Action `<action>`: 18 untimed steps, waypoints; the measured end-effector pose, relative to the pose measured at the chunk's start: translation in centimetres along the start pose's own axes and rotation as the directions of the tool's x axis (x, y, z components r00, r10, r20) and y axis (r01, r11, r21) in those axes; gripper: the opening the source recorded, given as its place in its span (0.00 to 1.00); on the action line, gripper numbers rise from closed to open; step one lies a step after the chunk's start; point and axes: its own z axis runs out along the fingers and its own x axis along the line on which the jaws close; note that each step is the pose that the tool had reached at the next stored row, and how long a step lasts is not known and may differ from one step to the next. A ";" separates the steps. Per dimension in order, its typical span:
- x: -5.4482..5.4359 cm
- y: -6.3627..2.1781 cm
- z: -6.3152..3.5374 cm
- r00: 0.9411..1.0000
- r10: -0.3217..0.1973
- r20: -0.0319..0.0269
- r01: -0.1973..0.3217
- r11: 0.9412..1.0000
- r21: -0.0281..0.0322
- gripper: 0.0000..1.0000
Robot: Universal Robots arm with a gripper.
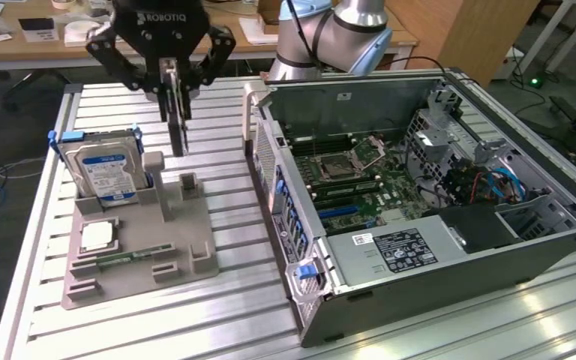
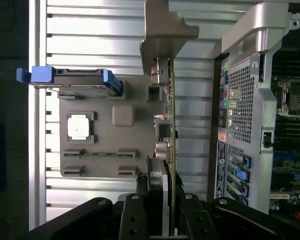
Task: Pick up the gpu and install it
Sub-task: 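Pick up the gpu and move the gpu toward the slot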
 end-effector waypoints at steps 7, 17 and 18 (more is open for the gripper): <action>0.0 0.01 -0.25 1.000 0.000 0.000 0.000 1.000 -0.001 0.28; -3.7 -0.04 -0.25 1.000 0.001 0.000 -0.001 1.000 -0.001 0.28; -4.2 -0.04 -0.26 1.000 0.001 0.000 -0.001 1.000 -0.001 0.28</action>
